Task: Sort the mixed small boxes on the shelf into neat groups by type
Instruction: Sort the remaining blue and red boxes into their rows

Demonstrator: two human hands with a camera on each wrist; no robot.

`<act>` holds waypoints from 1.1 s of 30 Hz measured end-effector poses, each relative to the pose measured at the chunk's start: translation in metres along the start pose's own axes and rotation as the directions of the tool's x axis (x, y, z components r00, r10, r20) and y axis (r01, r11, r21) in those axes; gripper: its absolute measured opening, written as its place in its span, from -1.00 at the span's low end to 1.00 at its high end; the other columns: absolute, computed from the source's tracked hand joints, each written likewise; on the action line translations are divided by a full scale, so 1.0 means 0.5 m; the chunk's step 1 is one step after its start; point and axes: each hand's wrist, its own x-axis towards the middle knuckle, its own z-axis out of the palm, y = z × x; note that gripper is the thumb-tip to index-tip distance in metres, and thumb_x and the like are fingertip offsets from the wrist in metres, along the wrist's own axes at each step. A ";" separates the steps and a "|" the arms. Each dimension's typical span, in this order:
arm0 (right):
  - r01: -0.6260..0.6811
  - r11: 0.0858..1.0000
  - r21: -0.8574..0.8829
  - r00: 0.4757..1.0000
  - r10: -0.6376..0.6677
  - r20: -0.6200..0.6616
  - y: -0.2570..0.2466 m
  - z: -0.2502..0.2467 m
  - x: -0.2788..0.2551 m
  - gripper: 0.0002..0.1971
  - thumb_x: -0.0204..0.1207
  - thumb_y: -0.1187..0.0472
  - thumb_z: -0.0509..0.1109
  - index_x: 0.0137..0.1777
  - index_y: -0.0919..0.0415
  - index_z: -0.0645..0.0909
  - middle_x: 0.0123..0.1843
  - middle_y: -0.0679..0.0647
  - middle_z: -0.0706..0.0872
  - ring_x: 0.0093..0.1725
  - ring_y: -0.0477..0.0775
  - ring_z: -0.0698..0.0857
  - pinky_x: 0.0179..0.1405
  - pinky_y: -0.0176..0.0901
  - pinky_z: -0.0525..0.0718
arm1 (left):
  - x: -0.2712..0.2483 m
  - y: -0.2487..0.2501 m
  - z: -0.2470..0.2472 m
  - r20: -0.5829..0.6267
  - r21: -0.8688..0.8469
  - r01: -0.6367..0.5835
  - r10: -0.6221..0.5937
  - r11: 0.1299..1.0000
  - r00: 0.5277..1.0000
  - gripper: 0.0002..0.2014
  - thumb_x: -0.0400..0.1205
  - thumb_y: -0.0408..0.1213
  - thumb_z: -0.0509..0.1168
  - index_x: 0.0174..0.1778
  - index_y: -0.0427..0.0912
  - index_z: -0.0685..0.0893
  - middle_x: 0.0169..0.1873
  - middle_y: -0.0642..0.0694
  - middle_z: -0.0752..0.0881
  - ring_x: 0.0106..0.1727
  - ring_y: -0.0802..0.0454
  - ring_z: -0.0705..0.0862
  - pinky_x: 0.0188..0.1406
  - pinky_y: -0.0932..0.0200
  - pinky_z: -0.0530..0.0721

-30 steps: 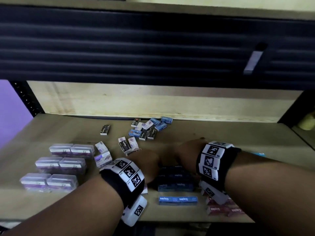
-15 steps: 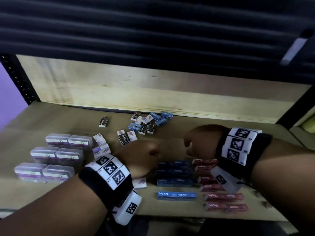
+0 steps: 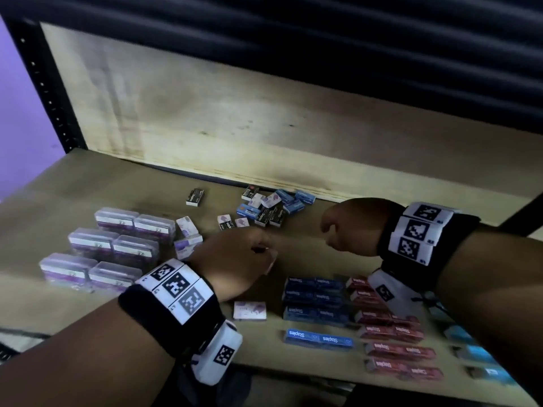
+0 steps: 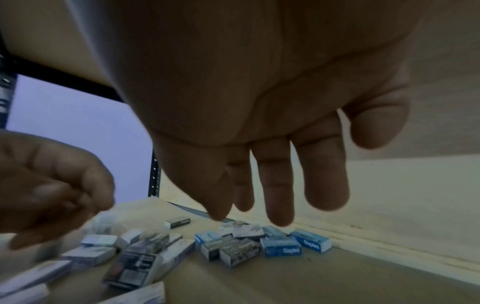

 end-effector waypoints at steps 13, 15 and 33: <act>-0.037 0.999 0.013 0.998 0.038 -0.052 -0.041 0.013 0.166 -0.50 0.63 -0.02 0.33 0.57 -0.09 0.44 0.46 0.03 0.59 0.23 0.12 0.65 0.01 -0.15 0.52 | -0.005 -0.067 -0.028 -0.075 -0.153 0.094 -0.107 0.984 0.991 -0.95 0.50 0.19 0.31 -0.22 0.55 0.61 -0.27 0.50 0.68 -0.10 0.50 0.65 -0.25 0.46 0.48; -0.044 0.999 0.015 0.998 0.045 -0.054 -0.041 0.019 0.188 -0.50 0.65 -0.02 0.33 0.58 -0.07 0.43 0.53 0.05 0.53 0.32 0.15 0.62 0.16 -0.08 0.59 | -0.004 -0.073 -0.029 -0.073 -0.160 0.094 -0.106 0.983 0.992 -0.95 0.52 0.15 0.34 -0.24 0.47 0.62 -0.32 0.47 0.65 -0.09 0.44 0.66 -0.21 0.47 0.49; -0.050 0.999 0.011 0.987 0.051 -0.153 -0.021 0.077 0.297 -0.49 0.57 0.01 0.41 0.51 0.04 0.52 0.34 0.13 0.68 0.20 0.18 0.69 0.00 -0.19 0.52 | 0.001 -0.113 -0.025 -0.074 -0.287 0.105 -0.131 0.952 0.989 -0.68 0.44 0.21 0.32 0.10 0.35 0.67 -0.19 0.38 0.72 -0.16 0.49 0.68 -0.22 0.38 0.57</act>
